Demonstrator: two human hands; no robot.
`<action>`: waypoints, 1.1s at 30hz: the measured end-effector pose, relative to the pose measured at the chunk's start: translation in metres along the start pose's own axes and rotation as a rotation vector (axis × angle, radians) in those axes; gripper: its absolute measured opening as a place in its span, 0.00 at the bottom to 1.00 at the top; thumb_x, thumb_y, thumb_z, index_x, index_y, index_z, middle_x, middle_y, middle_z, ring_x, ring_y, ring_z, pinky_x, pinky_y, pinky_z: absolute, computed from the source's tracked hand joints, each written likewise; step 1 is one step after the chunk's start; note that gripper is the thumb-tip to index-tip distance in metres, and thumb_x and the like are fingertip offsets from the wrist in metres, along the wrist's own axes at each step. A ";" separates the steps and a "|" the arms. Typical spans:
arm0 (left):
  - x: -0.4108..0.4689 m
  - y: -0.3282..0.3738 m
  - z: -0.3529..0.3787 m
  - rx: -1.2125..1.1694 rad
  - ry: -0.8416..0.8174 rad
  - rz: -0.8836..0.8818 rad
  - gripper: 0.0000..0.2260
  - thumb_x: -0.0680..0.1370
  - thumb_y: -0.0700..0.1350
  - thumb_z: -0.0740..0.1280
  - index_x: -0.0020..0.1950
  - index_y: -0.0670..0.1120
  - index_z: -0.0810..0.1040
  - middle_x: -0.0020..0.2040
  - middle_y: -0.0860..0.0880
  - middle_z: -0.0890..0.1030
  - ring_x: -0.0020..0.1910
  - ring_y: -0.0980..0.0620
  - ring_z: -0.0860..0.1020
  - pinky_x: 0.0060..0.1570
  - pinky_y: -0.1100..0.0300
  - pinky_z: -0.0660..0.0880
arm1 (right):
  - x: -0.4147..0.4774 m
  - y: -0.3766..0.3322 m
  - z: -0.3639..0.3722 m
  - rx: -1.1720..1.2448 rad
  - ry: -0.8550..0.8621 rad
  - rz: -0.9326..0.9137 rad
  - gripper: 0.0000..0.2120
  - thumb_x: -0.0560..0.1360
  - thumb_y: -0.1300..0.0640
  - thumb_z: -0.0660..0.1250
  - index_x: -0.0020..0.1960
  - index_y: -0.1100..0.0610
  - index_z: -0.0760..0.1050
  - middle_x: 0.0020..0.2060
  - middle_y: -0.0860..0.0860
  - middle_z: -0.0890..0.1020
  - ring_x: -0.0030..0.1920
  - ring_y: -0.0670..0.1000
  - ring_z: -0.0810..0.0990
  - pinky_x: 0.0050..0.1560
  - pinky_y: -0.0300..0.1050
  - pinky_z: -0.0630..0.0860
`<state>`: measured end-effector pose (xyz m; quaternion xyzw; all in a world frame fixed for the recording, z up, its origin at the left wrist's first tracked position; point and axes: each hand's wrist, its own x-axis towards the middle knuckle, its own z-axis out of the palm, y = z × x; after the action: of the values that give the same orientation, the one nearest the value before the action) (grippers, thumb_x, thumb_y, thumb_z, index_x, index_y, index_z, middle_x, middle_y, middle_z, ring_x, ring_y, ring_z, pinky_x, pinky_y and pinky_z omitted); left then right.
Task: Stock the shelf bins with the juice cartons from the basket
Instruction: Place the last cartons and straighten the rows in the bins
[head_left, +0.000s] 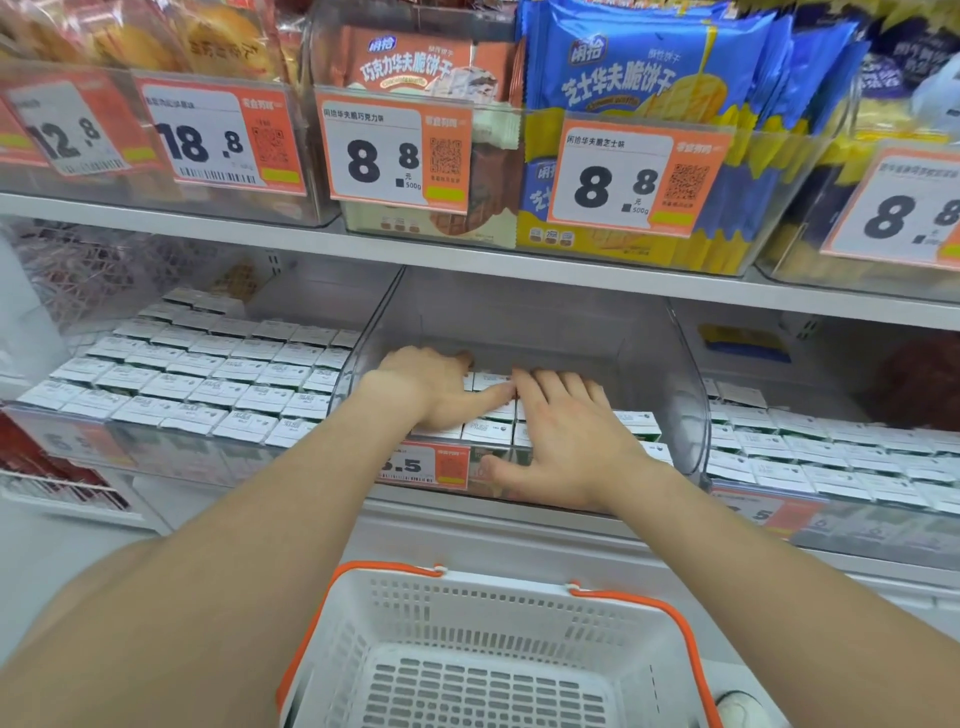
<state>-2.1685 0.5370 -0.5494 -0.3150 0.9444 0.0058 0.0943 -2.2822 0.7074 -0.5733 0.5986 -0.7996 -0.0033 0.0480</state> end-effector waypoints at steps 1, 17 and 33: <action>0.002 0.000 -0.001 -0.008 -0.007 -0.010 0.53 0.67 0.84 0.38 0.82 0.53 0.65 0.71 0.43 0.79 0.68 0.39 0.77 0.65 0.45 0.75 | 0.000 0.000 0.000 0.005 0.002 0.006 0.55 0.70 0.18 0.48 0.82 0.56 0.55 0.76 0.54 0.69 0.73 0.60 0.67 0.75 0.60 0.63; -0.106 -0.005 0.015 -0.149 0.142 0.177 0.34 0.81 0.70 0.46 0.80 0.54 0.67 0.78 0.45 0.69 0.79 0.41 0.65 0.76 0.43 0.64 | -0.005 -0.006 -0.010 0.048 -0.046 -0.080 0.55 0.73 0.21 0.38 0.84 0.60 0.53 0.82 0.59 0.60 0.82 0.59 0.56 0.82 0.61 0.53; -0.137 -0.187 0.008 -0.391 0.131 -0.017 0.49 0.59 0.67 0.70 0.78 0.59 0.59 0.74 0.57 0.64 0.75 0.50 0.62 0.72 0.45 0.69 | 0.032 -0.194 -0.029 0.201 0.531 -0.353 0.08 0.78 0.52 0.68 0.50 0.56 0.81 0.47 0.53 0.79 0.50 0.58 0.75 0.49 0.53 0.70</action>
<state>-1.9483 0.4696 -0.5229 -0.3350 0.9266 0.1679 -0.0304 -2.1029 0.6231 -0.5540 0.7095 -0.6396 0.2236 0.1938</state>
